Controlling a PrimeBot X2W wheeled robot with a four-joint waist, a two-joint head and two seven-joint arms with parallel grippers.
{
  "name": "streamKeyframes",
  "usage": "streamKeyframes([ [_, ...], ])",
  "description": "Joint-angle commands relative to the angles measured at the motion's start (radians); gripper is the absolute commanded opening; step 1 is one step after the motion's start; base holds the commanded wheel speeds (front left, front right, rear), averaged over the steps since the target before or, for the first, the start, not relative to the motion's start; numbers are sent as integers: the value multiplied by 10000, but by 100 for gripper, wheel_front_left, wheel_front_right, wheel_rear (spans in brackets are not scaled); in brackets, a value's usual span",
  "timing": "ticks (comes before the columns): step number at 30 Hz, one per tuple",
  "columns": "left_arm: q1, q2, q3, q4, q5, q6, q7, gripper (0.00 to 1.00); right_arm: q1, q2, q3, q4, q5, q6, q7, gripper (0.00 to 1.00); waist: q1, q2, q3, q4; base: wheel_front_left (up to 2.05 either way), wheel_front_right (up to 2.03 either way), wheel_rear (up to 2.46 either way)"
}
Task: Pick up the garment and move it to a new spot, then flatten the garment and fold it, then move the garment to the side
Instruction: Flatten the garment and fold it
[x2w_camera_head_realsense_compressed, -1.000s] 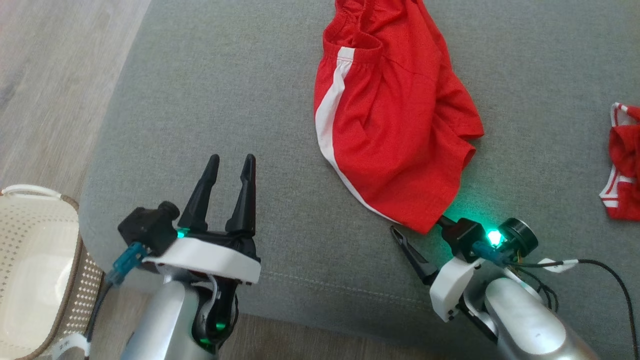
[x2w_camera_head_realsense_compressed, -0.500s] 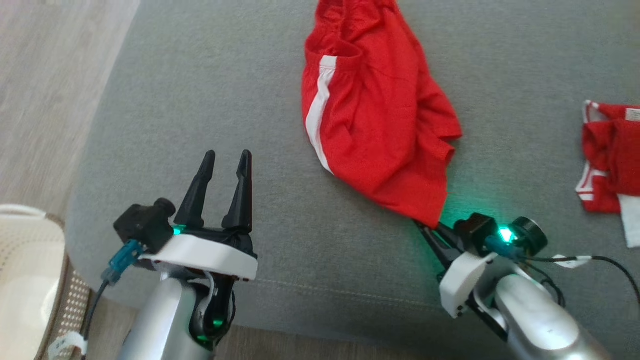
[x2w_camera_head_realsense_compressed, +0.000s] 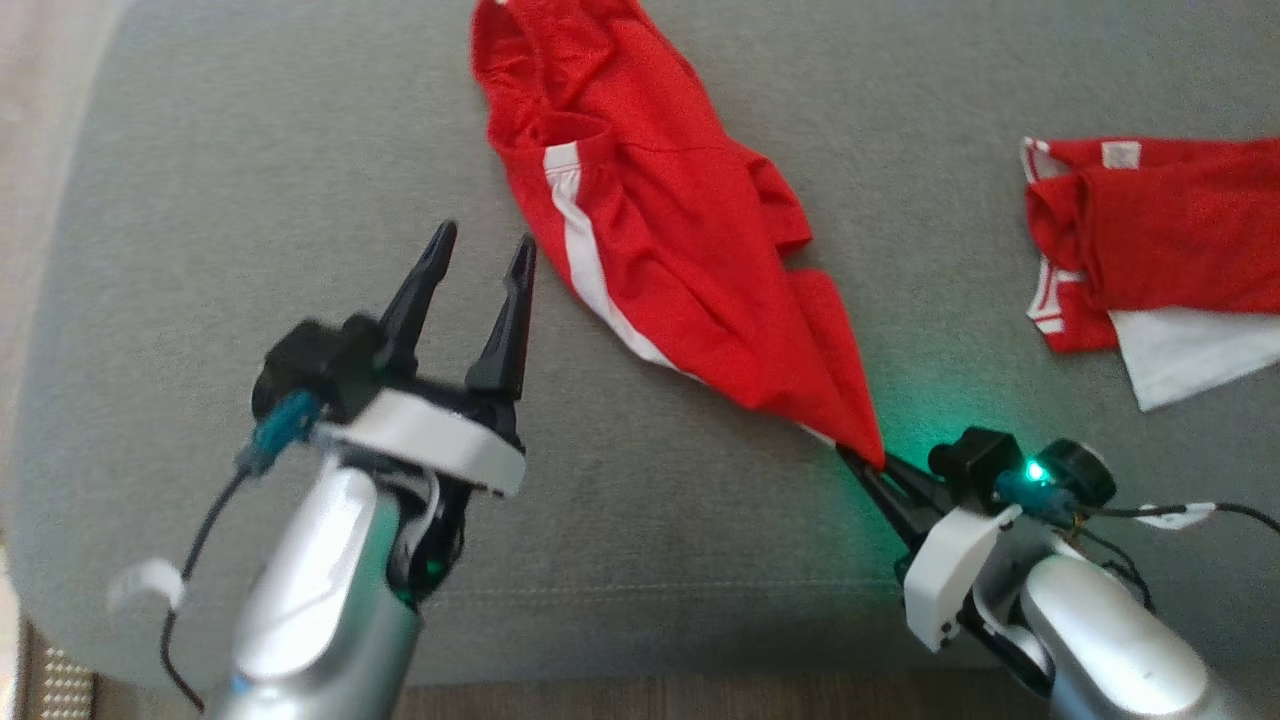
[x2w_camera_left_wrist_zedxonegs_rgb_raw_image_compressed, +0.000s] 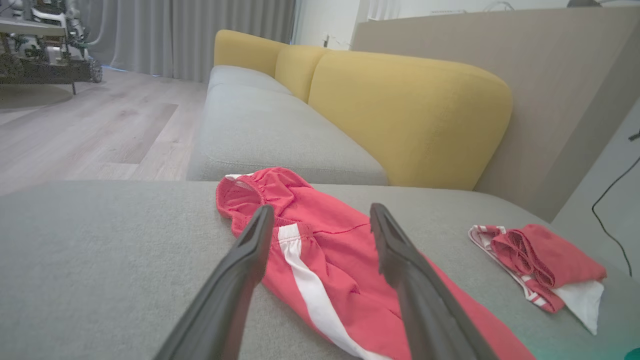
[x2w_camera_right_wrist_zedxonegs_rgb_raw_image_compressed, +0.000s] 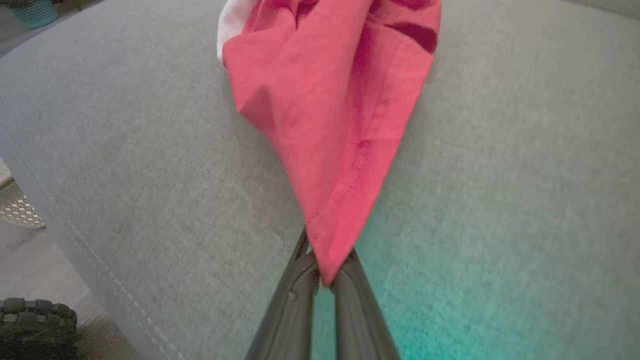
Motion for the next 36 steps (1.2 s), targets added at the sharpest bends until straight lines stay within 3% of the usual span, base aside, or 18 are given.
streamKeyframes([
  [1,-566,266,219,-153,128,-48,-10,100,287,-171,153,-283,88,-4,77,0,0,0,240,-305,0,0,0],
  [11,-2804,1543,-1219,2139,1203,-266,1431,100,16,7,-109,-276,-7,-4,93,0,0,0,857,-1161,0,0,0],
  [19,-4214,2191,-2332,3376,1495,-301,1614,100,-247,187,-91,-119,-62,-4,-49,0,0,0,1187,-1318,0,0,0],
  [36,-5969,2317,-4068,5626,1612,-304,776,100,-446,400,19,212,-133,-4,-211,0,0,0,1444,-1494,0,0,0],
])
